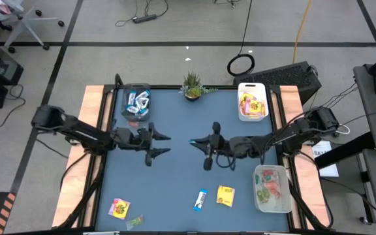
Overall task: Sort candy
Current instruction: Put the middle right white chocolate bar into the transparent black bin
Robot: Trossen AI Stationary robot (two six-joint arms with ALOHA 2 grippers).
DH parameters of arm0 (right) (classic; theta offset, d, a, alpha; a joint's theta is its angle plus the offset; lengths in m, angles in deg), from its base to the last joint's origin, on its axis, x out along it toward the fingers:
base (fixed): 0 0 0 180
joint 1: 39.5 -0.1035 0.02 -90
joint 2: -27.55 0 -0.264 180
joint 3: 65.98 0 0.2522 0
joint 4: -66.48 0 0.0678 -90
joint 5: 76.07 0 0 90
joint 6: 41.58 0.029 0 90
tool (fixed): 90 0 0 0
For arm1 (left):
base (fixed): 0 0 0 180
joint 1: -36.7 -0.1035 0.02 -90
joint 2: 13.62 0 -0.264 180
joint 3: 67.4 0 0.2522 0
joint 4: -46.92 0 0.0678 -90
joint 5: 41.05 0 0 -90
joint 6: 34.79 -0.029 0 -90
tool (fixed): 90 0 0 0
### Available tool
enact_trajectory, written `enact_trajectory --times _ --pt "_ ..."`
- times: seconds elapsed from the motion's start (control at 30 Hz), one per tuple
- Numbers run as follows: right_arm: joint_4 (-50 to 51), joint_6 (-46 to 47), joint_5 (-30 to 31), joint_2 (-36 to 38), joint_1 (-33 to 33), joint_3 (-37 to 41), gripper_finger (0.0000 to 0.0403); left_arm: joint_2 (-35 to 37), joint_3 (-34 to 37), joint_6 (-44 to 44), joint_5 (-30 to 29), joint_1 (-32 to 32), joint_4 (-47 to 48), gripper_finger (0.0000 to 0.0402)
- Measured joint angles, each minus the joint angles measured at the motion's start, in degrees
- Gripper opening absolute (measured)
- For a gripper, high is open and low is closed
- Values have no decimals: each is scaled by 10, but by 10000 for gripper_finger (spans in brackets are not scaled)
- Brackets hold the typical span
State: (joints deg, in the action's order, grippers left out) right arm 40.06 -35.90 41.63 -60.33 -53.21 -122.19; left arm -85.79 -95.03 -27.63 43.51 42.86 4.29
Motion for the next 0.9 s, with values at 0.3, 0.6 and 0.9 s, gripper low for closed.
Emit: enact_trajectory --times 0.3,0.6,0.9 --pt "-104 -70 -86 -1 13 0 15 -128 -47 -28 24 0 -161 244" --pt "-120 -85 -103 -1 12 0 15 -185 -150 -77 25 0 -135 244" --pt "-141 -108 -116 -1 8 0 15 -194 -227 -82 77 0 -40 244"
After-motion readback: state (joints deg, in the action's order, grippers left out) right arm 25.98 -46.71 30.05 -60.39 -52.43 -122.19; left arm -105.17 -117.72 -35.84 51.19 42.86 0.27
